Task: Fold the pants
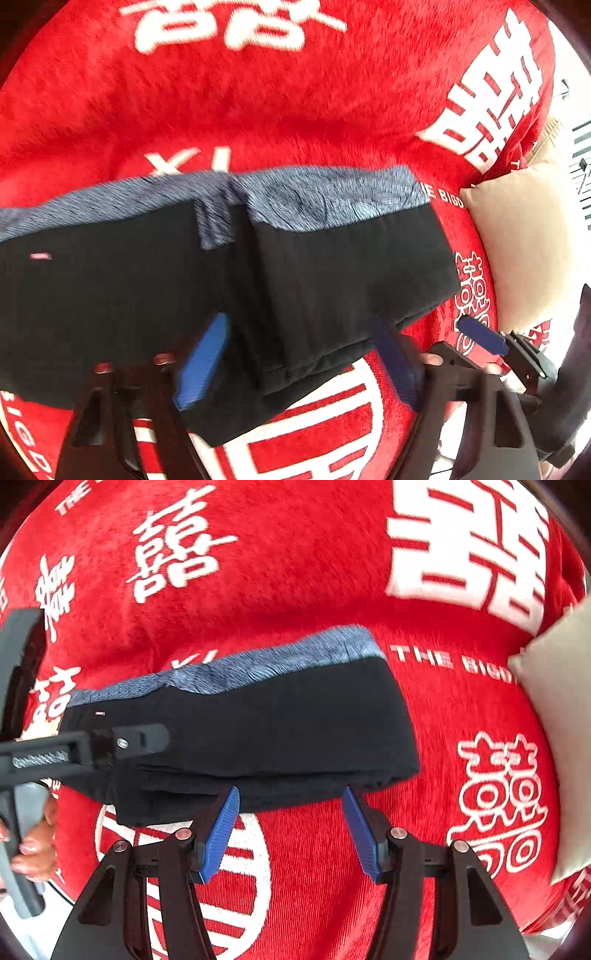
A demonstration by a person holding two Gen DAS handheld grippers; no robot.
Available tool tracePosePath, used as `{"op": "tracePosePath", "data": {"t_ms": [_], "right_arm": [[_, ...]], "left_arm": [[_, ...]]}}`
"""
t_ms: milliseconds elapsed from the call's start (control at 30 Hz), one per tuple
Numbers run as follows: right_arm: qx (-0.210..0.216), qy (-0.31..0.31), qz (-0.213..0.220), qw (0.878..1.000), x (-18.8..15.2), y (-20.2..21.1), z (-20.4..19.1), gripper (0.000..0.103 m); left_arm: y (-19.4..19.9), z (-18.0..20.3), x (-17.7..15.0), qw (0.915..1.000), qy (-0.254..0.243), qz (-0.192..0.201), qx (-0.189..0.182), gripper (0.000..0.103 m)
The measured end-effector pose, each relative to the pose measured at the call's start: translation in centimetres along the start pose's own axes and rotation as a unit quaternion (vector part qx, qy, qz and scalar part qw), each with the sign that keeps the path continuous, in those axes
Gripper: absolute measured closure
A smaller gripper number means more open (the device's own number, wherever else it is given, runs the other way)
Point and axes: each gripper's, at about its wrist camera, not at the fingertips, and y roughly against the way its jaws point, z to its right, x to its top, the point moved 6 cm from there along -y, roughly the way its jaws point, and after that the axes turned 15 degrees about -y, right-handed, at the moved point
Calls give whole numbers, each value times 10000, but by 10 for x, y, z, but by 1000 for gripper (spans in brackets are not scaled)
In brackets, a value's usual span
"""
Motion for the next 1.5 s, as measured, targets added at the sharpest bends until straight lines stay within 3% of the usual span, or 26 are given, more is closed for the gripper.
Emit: {"op": "tracePosePath", "data": {"t_ms": [33,100,167,300,400,500,633,767,900,1000,1100,1167,1267,1500], "right_arm": [[30,-82,-56,9999,-2,-2,3,48],[123,-267,-198,9994,-4,-4,10,56],[160,-385,-223,9989,-3,-2,16,57],[114,-380,-219,9990,-3,-2,23,57],[115,-409,-347,9985,-6,-8,26,57],[161,-462,-315,9983,2,-7,31,57],[268,-609,-144,9977,32,-3,39,57],[373,-814,-10,9960,80,-13,47,57],[360,-969,-108,9946,120,-39,43,57],[362,-1028,-212,9938,141,-59,37,59],[53,-736,-459,9962,142,-86,28,59],[-362,-374,-610,9968,136,-110,27,60],[-638,59,-287,9975,137,-120,23,52],[-480,-181,-392,9979,131,-98,25,49]], "left_arm": [[-5,1,0,9999,7,-143,36,78],[-7,-1,1,9998,90,-173,-18,83],[-2,1,0,9998,-29,-156,120,97],[-18,-4,-29,9980,-167,-481,382,96],[-18,-2,-41,9981,-306,-204,498,96],[-12,-4,-38,9978,-128,-126,635,96],[14,-10,-30,9953,-55,-17,967,96],[25,-21,-7,9948,152,92,1002,96],[14,-19,20,9945,157,195,1017,96],[-12,-18,30,9929,143,6,1179,96],[-39,-26,22,9907,282,-275,1304,96],[-42,-25,20,9900,199,-138,1386,96],[-43,-21,21,9881,80,-129,1528,96],[-35,-22,21,9896,211,-98,1420,96]]}}
